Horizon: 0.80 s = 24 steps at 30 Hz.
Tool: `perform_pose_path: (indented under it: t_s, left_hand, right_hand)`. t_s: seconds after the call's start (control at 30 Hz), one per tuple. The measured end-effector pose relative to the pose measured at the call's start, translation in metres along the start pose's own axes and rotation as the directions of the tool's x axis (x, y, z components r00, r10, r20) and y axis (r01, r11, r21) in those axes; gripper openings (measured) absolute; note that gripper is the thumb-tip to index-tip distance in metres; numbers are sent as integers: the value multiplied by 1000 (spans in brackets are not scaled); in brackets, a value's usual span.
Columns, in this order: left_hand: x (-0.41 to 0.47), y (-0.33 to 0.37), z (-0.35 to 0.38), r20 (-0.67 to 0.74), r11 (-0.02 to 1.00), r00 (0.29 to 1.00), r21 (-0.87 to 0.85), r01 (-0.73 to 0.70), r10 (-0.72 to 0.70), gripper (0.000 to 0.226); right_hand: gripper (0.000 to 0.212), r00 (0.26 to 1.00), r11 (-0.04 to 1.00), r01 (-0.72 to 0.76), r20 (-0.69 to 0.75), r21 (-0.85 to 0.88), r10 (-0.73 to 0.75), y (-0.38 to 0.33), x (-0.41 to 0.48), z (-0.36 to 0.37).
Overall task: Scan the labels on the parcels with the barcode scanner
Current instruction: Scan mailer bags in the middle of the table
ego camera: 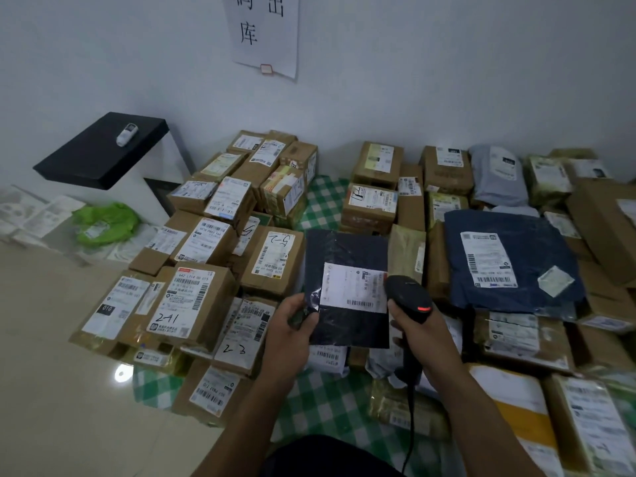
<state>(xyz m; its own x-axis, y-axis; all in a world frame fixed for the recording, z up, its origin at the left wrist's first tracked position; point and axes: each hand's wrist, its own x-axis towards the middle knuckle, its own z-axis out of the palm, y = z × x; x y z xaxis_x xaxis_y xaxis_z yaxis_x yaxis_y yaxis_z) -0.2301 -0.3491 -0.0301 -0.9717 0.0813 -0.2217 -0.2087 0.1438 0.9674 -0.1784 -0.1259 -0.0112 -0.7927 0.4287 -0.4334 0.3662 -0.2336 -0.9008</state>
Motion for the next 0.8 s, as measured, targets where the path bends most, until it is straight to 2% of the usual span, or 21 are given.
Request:
perform_pose_path:
  t_s: [0.13, 0.27, 0.33, 0.47, 0.63, 0.7, 0.8]
  left_hand:
    - [0, 2, 3, 67, 998, 998, 66, 2, -6, 47]
    - [4, 12, 6, 148, 998, 988, 59, 26, -34, 60]
    - [7, 20, 10, 159, 998, 987, 52, 27, -35, 52]
    - [22, 31, 14, 81, 1000, 997, 15, -1, -1, 33]
    - [33, 51, 16, 29, 997, 997, 33, -72, 71, 25]
    - [42, 60, 13, 4, 991, 994, 77, -113, 113, 23]
    - [57, 69, 8, -44, 977, 980, 104, -188, 193, 26]
  right_hand:
    - [43, 1000, 994, -15, 16, 107, 14, -6, 1, 1]
    - [54, 997, 999, 51, -65, -3, -51, -12, 5, -1]
    - [56, 994, 995, 78, -75, -55, -82, -15, 5, -4]
    - [50, 986, 984, 151, -54, -90, -156, -25, -1, -6]
    - [44, 986, 981, 158, -35, -112, -163, -35, -5, -8]
    - [39, 987, 977, 157, -1, -142, -159, -40, -8, -9]
    - [29, 986, 983, 126, 130, -133, -109, -45, -15, -7]
